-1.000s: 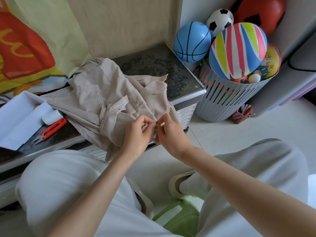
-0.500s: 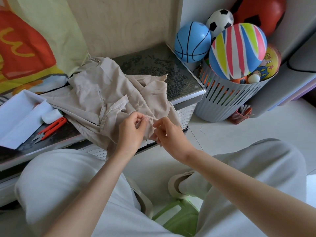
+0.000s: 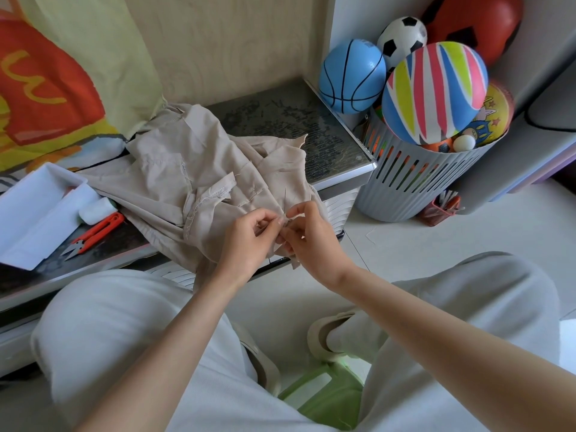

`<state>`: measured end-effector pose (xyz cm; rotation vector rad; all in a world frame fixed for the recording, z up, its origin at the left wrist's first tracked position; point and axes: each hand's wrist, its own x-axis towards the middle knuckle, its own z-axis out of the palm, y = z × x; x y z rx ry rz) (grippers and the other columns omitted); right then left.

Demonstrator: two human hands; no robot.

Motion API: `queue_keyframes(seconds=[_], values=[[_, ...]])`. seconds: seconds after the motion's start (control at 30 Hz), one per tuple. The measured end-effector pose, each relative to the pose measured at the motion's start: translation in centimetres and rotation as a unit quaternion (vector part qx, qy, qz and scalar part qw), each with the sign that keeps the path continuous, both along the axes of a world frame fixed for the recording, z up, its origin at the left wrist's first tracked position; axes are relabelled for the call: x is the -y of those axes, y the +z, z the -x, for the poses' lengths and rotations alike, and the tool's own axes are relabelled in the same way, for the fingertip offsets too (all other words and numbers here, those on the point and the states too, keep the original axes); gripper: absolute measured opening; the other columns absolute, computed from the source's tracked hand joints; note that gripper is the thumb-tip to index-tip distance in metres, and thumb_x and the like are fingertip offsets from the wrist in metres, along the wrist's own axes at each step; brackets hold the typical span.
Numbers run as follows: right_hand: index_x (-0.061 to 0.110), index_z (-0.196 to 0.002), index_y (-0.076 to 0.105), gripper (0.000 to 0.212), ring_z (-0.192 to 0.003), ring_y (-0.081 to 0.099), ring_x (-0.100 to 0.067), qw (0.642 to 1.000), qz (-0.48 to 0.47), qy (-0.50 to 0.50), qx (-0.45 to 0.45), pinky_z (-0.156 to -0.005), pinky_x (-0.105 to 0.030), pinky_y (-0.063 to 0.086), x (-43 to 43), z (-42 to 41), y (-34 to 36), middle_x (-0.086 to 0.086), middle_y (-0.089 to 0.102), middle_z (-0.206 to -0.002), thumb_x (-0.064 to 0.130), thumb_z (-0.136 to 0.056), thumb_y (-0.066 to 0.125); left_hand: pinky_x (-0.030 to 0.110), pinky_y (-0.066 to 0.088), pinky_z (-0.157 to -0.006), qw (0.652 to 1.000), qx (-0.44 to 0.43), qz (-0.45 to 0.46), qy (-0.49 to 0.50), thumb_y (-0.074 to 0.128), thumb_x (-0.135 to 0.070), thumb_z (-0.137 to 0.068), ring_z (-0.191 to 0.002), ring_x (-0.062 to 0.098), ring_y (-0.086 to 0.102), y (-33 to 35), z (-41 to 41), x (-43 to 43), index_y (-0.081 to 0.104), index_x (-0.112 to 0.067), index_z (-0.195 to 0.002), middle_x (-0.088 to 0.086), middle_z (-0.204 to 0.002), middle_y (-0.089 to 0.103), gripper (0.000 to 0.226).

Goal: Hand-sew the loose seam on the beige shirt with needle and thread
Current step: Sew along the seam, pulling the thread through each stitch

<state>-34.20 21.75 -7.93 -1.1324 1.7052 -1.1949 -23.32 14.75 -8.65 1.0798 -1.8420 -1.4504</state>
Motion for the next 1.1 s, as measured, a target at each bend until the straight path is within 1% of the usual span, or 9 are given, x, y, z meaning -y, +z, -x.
queue_keyframes(seconds=[0.1, 0.37, 0.53, 0.63, 0.73, 0.8, 0.9, 1.0, 1.1], values=[[0.013, -0.102, 0.046, 0.004, -0.06, 0.054, 0.0, 0.999, -0.026, -0.004, -0.025, -0.053, -0.009, 0.043, -0.2, 0.5, 0.4, -0.001, 0.063, -0.081, 0.014, -0.098, 0.047, 0.02, 0.041, -0.056, 1.0, 0.014, -0.003, -0.006, 0.058, -0.015, -0.093, -0.06, 0.012, 0.048, -0.2, -0.1, 0.1, 0.063, -0.015, -0.076, -0.007, -0.062, 0.061, 0.018], [0.013, -0.093, 0.068, 0.017, -0.072, 0.053, -0.008, 0.994, -0.052, -0.027, -0.094, -0.057, -0.009, 0.039, 0.9, 1.7, 0.5, -0.008, 0.053, -0.105, 0.023, -0.094, 0.056, 0.026, 0.036, -0.053, 0.995, 0.068, -0.02, -0.064, 0.059, -0.017, -0.093, -0.061, 0.012, 0.047, -0.7, -0.4, 0.3, 0.062, -0.021, -0.074, 0.004, -0.066, 0.057, 0.02], [0.013, -0.08, 0.062, 0.021, -0.057, 0.053, 0.007, 0.997, -0.049, -0.059, 0.0, -0.056, -0.007, 0.038, 1.2, 1.6, 0.5, -0.001, 0.062, -0.079, 0.012, -0.096, 0.048, 0.031, 0.04, -0.057, 0.991, 0.088, -0.022, -0.097, 0.062, -0.028, -0.09, -0.066, 0.016, 0.05, -1.0, -0.7, 0.4, 0.068, -0.026, -0.078, 0.025, -0.08, 0.062, 0.014], [0.012, -0.078, 0.052, 0.024, -0.064, 0.063, -0.003, 0.98, -0.028, -0.119, 0.16, -0.073, -0.017, 0.051, 1.6, 2.2, 0.6, -0.002, 0.063, -0.072, 0.008, -0.099, 0.039, 0.026, 0.044, -0.055, 0.986, 0.118, -0.019, -0.119, 0.064, -0.027, -0.089, -0.071, 0.018, 0.056, -1.5, -1.1, 0.3, 0.067, -0.031, -0.076, 0.02, -0.084, 0.066, 0.014], [0.011, -0.082, 0.048, 0.025, -0.045, 0.049, -0.003, 0.963, -0.032, -0.159, 0.216, -0.061, -0.02, 0.054, 1.6, 3.1, 0.7, 0.004, 0.047, -0.057, 0.007, -0.101, 0.033, 0.017, 0.043, -0.055, 0.978, 0.155, -0.006, -0.14, 0.06, -0.019, -0.092, -0.07, 0.015, 0.055, -2.1, -1.7, 0.3, 0.063, -0.03, -0.076, 0.008, -0.074, 0.062, 0.02], [0.013, -0.081, 0.047, 0.028, -0.043, 0.036, -0.005, 0.973, -0.053, -0.146, 0.172, -0.049, -0.019, 0.044, 1.2, 3.7, 0.2, 0.009, 0.04, -0.049, 0.007, -0.101, 0.029, 0.016, 0.041, -0.057, 0.975, 0.166, -0.003, -0.15, 0.058, -0.018, -0.093, -0.067, 0.012, 0.052, -2.2, -1.8, 0.3, 0.062, -0.026, -0.076, 0.001, -0.07, 0.057, 0.019], [0.018, -0.078, 0.05, 0.031, -0.054, 0.037, -0.01, 0.991, -0.104, -0.073, 0.04, -0.054, -0.023, 0.033, 0.5, 4.0, -0.8, 0.006, 0.044, -0.061, 0.012, -0.101, 0.031, 0.018, 0.041, -0.062, 0.974, 0.162, -0.004, -0.16, 0.055, -0.016, -0.095, -0.067, 0.009, 0.05, -2.2, -1.7, 0.3, 0.061, -0.023, -0.078, 0.001, -0.069, 0.056, 0.019], [0.02, -0.081, 0.055, 0.025, -0.069, 0.05, -0.012, 0.982, -0.164, 0.042, -0.089, -0.061, -0.021, 0.04, -0.1, 3.8, -1.1, 0.007, 0.057, -0.075, 0.02, -0.099, 0.039, 0.026, 0.039, -0.064, 0.969, 0.173, 0.002, -0.176, 0.053, -0.017, -0.096, -0.069, 0.015, 0.051, -2.5, -1.7, 0.3, 0.061, -0.018, -0.083, 0.02, -0.079, 0.061, 0.016], [0.012, -0.088, 0.063, 0.018, -0.079, 0.058, -0.014, 0.965, -0.195, 0.122, -0.126, -0.072, -0.024, 0.045, -0.5, 3.6, -1.2, 0.002, 0.066, -0.082, 0.026, -0.093, 0.053, 0.025, 0.037, -0.06, 0.968, 0.178, 0.012, -0.177, 0.051, -0.016, -0.097, -0.067, 0.015, 0.048, -2.5, -1.7, 0.2, 0.058, -0.016, -0.081, 0.011, -0.072, 0.058, 0.018]])
